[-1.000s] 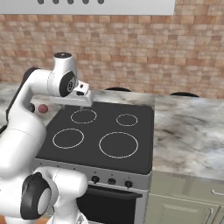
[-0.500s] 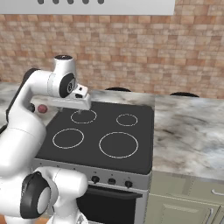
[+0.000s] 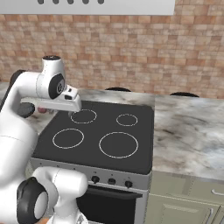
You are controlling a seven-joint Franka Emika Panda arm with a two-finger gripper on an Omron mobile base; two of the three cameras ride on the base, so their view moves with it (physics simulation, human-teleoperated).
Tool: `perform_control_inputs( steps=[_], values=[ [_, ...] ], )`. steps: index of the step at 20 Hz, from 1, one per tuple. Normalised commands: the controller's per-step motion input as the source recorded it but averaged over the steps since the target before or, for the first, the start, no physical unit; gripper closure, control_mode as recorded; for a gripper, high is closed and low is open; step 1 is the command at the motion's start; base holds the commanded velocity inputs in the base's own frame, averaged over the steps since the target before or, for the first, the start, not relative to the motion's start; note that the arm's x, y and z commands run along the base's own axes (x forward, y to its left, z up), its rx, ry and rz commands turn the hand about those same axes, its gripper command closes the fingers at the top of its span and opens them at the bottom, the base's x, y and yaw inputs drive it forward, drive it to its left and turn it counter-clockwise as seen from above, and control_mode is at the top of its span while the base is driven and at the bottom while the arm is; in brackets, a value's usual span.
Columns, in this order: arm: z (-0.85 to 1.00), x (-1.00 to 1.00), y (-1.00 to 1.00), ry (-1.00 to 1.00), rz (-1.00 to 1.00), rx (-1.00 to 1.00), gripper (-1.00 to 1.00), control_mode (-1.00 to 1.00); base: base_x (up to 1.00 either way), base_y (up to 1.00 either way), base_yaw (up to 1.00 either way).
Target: Place the pan on the front right burner on the stove. Then place the tomato and the onion in the pan and turn on the front right burner.
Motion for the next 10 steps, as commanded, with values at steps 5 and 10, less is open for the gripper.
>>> perform_control_inputs(
  steps=[5,10],
  values=[
    [0.00,-0.20,0.31,0.00,0.00,0.00,-1.00,-1.00,0.00,0.00,0.00],
    [0.00,-0.14,0.30,0.01,0.00,0.00,-1.00,-1.00,0.00,0.00,0.00]
  ],
)
